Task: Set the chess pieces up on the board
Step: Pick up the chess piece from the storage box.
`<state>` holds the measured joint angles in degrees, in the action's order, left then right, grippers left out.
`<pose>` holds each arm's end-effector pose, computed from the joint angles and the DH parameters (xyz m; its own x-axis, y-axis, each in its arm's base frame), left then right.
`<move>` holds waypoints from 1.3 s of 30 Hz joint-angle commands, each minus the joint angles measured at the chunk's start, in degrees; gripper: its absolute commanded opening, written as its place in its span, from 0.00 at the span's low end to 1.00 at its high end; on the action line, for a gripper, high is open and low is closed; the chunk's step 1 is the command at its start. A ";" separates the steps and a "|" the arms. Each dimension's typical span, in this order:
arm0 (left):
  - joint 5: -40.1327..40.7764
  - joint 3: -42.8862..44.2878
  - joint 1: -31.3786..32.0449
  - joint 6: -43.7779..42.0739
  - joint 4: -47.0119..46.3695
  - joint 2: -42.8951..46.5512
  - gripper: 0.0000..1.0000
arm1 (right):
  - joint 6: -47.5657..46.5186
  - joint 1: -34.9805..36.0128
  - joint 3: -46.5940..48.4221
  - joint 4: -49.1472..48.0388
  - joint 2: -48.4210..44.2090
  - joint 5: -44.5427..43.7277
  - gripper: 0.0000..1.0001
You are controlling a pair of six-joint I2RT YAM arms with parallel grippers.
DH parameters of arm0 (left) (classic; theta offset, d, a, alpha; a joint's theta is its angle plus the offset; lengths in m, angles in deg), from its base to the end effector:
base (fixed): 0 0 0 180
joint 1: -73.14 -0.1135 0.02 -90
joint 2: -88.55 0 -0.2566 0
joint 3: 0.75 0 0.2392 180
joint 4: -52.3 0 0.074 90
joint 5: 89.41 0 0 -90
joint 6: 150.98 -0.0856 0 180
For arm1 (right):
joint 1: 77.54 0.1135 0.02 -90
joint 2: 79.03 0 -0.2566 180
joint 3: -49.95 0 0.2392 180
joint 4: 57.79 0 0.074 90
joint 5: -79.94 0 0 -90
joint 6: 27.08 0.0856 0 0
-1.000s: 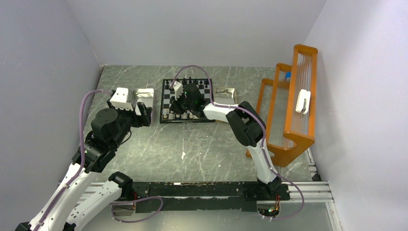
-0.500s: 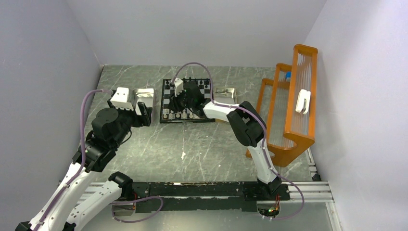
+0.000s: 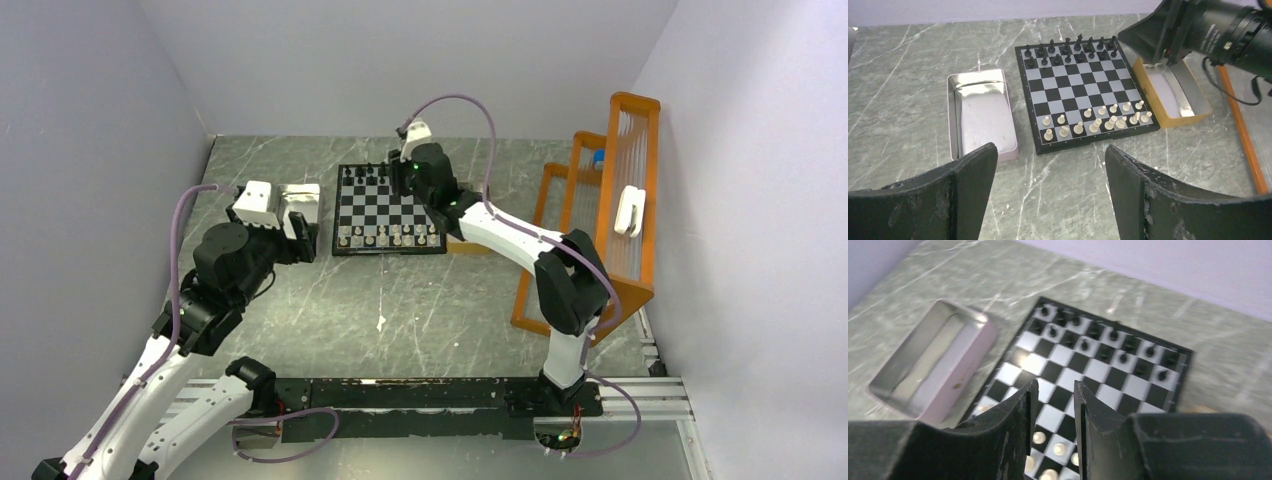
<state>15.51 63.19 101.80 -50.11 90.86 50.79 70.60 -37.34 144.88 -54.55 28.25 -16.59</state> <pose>0.1728 -0.0693 0.3426 -0.2305 -0.0817 -0.9696 0.2029 0.9705 -0.1300 0.3753 0.3044 0.2646 -0.2779 -0.0611 -0.9587 -0.5252 0.8453 0.0984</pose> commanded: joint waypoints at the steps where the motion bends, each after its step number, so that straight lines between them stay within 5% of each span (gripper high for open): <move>1: -1.67 0.02 -0.68 -0.80 -0.45 -0.50 0.83 | -2.00 -2.56 -3.27 7.32 -1.70 -14.65 0.36; 10: -2.07 -0.10 -0.65 -0.70 -0.56 -0.10 0.83 | 0.13 -11.02 -9.20 5.99 -0.95 -18.82 0.33; 18: -1.95 -0.01 -0.64 -0.72 -0.56 0.19 0.83 | -3.56 -15.25 -7.35 3.82 5.06 -13.99 0.43; 39: -1.52 0.08 -0.71 -0.77 -0.51 -0.17 0.83 | -1.76 -18.54 -1.66 0.86 15.01 -13.89 0.50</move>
<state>14.33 63.19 101.74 -50.11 90.86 50.49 67.85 -55.59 140.36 -53.04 41.93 -29.99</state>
